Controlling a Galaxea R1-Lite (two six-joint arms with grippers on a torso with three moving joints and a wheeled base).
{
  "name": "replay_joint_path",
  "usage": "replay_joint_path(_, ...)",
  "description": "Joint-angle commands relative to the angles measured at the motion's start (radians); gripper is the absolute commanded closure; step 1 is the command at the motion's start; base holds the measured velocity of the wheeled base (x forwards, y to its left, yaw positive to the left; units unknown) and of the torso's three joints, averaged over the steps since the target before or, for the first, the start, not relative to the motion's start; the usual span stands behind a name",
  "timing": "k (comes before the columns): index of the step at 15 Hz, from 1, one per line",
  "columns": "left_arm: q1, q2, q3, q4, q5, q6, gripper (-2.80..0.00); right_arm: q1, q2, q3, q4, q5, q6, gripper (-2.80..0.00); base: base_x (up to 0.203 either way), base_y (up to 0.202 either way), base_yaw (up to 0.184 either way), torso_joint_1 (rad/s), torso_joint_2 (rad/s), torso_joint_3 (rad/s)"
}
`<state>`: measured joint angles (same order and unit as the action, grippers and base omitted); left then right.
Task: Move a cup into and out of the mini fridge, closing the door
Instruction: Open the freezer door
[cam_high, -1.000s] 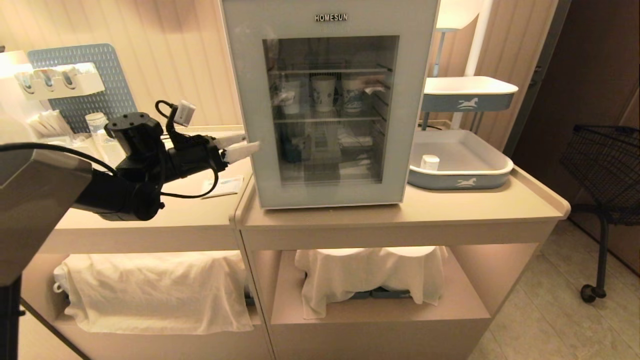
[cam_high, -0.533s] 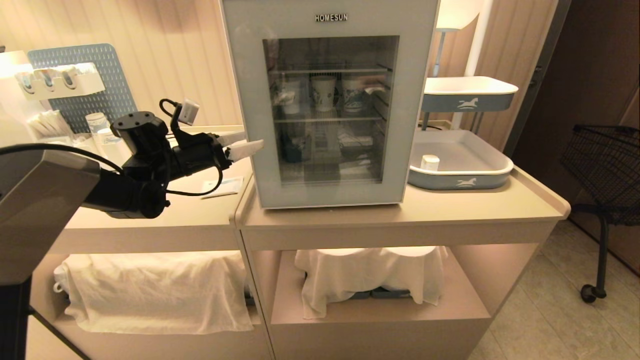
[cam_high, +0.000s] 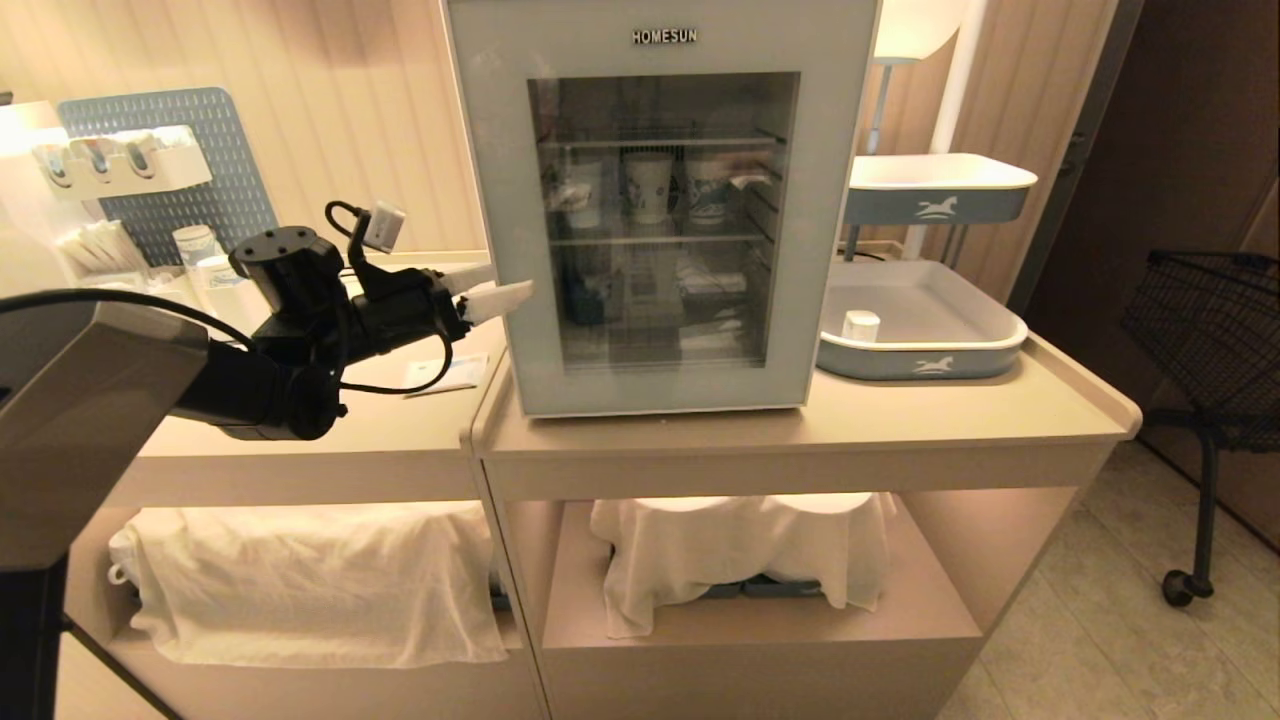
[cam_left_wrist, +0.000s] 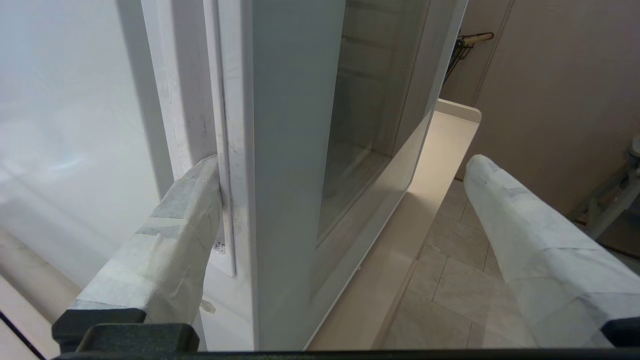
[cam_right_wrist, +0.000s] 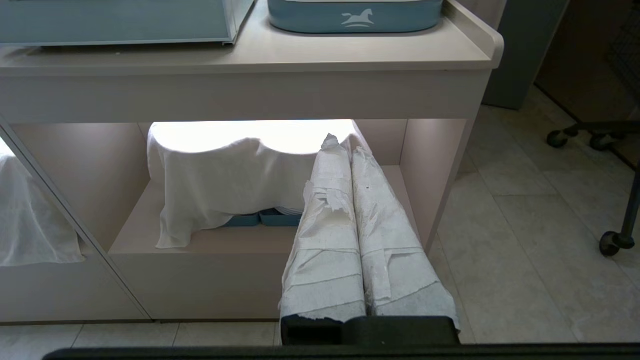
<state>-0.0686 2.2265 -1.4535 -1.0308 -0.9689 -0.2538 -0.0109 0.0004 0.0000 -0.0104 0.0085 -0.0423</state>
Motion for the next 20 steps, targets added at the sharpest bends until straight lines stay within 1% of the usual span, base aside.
replay_joint_path(1, -0.014, -0.010, 0.016, -0.006, -0.010, -0.008, -2.80, 0.000, -0.002, 0.009, 0.000, 0.001, -0.001, 0.00, 0.000, 0.000, 0.000, 0.000, 0.00, 0.000)
replay_joint_path(4, -0.022, -0.022, 0.052, -0.036, -0.008, -0.022, -2.80, 0.000, -0.002, 0.009, 0.000, 0.001, -0.001, 0.00, 0.000, 0.000, 0.000, 0.000, 0.00, 0.000)
replay_joint_path(10, -0.031, -0.060, 0.125, -0.053, -0.008, -0.024, -2.80, 0.000, -0.002, 0.009, 0.000, 0.001, -0.001, 0.00, 0.000, 0.000, 0.000, 0.000, 0.00, 0.000)
replay_joint_path(16, -0.048, -0.106, 0.164, -0.060, -0.007, -0.036, -2.80, 0.000, -0.002, 0.009, 0.000, 0.001, -0.001, 0.00, 0.000, 0.000, 0.000, 0.000, 0.00, 0.000)
replay_joint_path(20, -0.056, -0.148, 0.217, -0.060, -0.008, -0.036, -2.80, 0.000, -0.002, 0.009, 0.000, 0.001, -0.001, 0.00, 0.000, 0.000, 0.000, 0.000, 0.00, 0.000)
